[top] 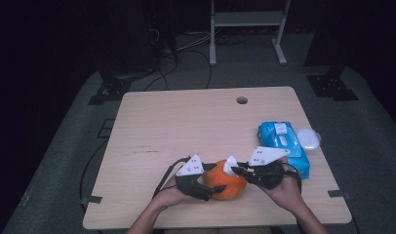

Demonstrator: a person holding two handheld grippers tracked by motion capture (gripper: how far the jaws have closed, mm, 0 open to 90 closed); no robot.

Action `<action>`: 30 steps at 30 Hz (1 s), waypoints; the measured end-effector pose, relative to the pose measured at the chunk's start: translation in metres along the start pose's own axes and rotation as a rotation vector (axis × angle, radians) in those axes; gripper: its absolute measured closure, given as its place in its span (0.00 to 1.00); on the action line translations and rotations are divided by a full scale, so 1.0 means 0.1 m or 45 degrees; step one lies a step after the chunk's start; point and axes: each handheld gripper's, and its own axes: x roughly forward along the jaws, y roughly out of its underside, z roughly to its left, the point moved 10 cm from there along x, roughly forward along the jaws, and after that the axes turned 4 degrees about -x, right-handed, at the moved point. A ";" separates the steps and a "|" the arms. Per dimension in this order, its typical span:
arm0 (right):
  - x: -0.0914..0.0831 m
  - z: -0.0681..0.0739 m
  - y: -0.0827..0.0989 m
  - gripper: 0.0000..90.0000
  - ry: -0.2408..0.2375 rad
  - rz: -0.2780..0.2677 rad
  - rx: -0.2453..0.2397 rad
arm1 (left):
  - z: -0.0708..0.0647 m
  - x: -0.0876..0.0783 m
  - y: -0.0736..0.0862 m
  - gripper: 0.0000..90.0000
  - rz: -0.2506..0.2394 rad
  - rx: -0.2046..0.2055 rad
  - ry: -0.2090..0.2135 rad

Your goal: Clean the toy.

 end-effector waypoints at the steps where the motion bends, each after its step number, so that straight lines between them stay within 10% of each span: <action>1: 0.00 -0.01 0.02 0.91 0.000 0.002 0.005 | 0.00 0.01 -0.01 0.22 -0.006 -0.008 -0.004; 13: 0.12 0.19 -0.09 0.91 -0.023 0.024 -0.074 | -0.09 0.05 0.01 0.26 0.039 0.069 -0.019; 30: -0.01 -0.16 0.04 0.91 0.021 0.008 0.055 | -0.16 0.07 0.01 0.28 0.034 0.080 0.039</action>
